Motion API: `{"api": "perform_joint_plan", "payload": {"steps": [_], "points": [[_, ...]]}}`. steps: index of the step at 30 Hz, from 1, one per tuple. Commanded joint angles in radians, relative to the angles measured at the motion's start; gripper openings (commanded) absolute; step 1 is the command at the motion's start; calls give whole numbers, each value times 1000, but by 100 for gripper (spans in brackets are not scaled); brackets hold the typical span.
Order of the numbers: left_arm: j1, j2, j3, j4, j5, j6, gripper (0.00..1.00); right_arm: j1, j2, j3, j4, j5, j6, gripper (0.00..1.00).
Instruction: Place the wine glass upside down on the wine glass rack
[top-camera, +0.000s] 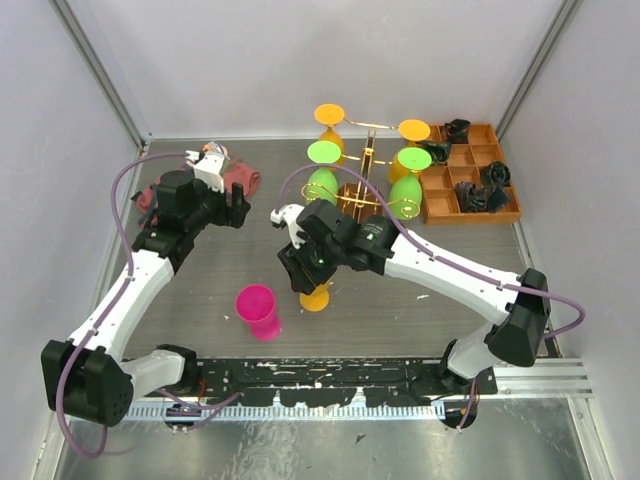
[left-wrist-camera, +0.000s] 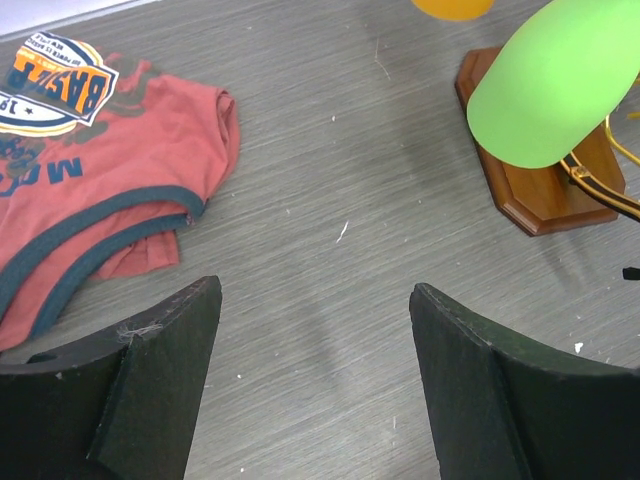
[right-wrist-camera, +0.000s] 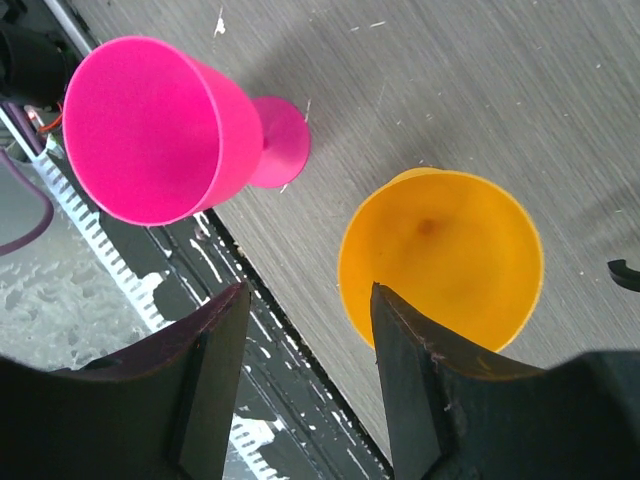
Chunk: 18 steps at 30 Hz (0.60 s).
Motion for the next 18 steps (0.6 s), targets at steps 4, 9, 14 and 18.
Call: {"api": "perform_joint_plan", "payload": {"steps": [4, 9, 14, 18], "points": [[3, -16, -27, 9, -9, 8, 83, 31, 29, 51, -39, 41, 7, 57], [3, -5, -20, 2, -6, -6, 83, 34, 70, 60, -58, 99, 0, 55], [3, 1, -7, 2, -18, -29, 83, 38, 101, 61, -52, 144, -20, 47], [2, 8, 33, -34, -64, -50, 83, 38, 116, 84, -64, 157, -37, 29]]}}
